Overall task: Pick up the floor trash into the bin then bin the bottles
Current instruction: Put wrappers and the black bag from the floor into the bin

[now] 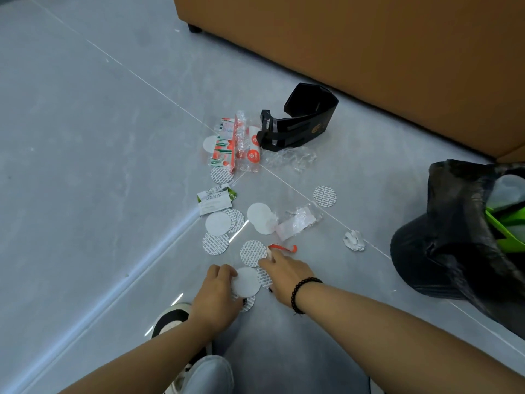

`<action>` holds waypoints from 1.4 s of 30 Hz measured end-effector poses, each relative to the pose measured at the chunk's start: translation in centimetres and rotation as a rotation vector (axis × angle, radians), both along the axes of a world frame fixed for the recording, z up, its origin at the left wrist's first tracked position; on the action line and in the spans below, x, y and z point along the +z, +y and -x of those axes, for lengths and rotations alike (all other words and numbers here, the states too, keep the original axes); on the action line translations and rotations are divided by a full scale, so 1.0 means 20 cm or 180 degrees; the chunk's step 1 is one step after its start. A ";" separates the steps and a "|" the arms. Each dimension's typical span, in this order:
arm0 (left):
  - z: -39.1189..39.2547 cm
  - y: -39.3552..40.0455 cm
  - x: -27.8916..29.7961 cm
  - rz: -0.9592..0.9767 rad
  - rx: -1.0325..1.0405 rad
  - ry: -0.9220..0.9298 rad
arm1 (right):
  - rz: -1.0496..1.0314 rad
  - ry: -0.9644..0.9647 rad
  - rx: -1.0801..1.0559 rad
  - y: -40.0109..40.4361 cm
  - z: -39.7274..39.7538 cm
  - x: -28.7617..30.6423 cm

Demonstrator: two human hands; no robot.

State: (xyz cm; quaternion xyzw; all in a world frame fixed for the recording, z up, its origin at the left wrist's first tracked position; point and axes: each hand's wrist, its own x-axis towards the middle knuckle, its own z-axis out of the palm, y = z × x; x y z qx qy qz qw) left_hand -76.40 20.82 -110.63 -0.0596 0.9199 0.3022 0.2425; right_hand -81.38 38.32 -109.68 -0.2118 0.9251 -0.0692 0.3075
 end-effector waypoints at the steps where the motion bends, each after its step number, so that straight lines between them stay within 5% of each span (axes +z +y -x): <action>1: 0.00 0.00 0.00 -0.0018 -0.0028 0.0032 | -0.0016 0.0037 -0.0055 0.00 0.00 -0.01; 18: -0.02 0.01 -0.02 0.0072 -0.0597 0.0150 | -0.0323 0.0077 -0.0539 0.06 0.01 0.02; 28: -0.04 -0.07 -0.04 -0.0078 0.0014 0.0058 | 0.1536 -0.0680 -0.2206 0.01 0.01 0.08; 42: -0.05 -0.02 -0.02 -0.0500 0.0242 0.0123 | 0.1420 -0.1308 -0.2404 -0.02 -0.01 0.02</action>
